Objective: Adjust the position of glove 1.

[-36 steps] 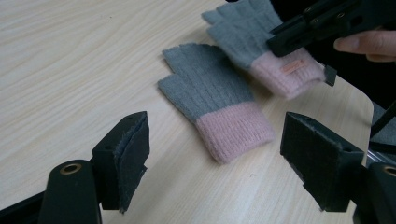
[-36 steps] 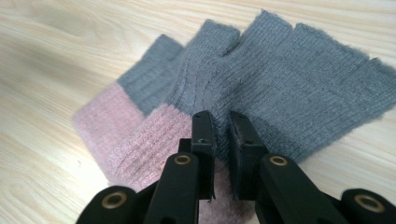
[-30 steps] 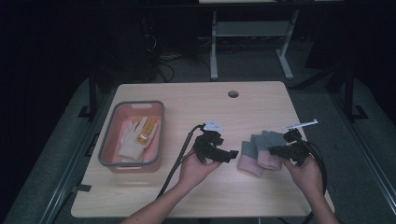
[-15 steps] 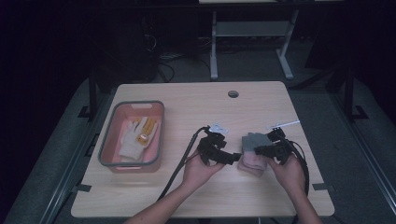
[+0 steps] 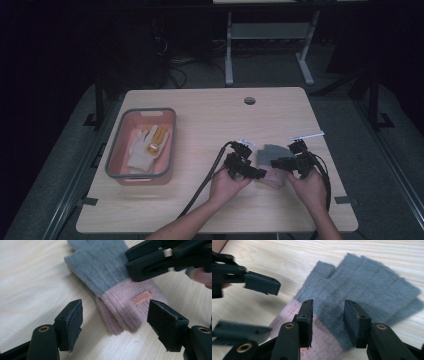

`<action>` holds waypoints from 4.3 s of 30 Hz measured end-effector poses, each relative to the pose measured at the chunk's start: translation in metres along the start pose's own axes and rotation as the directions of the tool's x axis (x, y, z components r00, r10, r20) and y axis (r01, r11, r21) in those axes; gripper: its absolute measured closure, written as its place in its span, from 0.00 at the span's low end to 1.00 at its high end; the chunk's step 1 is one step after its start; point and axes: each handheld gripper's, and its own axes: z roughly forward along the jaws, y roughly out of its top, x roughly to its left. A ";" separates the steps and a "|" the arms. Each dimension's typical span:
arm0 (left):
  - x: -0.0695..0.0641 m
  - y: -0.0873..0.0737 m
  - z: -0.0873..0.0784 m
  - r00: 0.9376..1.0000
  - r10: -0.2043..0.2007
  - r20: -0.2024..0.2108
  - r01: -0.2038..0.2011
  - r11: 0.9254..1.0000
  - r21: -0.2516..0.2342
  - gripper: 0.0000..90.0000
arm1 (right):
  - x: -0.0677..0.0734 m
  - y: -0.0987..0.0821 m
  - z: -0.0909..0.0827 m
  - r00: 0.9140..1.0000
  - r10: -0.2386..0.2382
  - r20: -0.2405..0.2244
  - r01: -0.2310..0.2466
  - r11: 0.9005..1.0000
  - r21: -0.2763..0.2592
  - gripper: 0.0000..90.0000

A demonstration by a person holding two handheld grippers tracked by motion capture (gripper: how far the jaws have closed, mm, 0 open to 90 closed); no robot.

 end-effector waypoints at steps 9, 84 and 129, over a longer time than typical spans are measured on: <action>0.007 0.002 0.013 0.997 -0.072 0.032 0.071 0.997 0.025 0.39 | -0.023 -0.011 -0.009 0.998 0.067 -0.004 -0.067 0.997 -0.027 0.57; 0.034 0.006 -0.033 0.970 -0.172 0.172 0.183 0.982 -0.049 0.75 | -0.003 0.009 -0.012 0.988 0.085 -0.132 -0.096 0.992 -0.084 0.89; 0.068 -0.006 -0.115 0.980 -0.167 0.108 0.183 0.971 -0.156 0.75 | 0.064 0.072 0.003 0.976 -0.025 -0.218 0.006 0.996 -0.085 0.89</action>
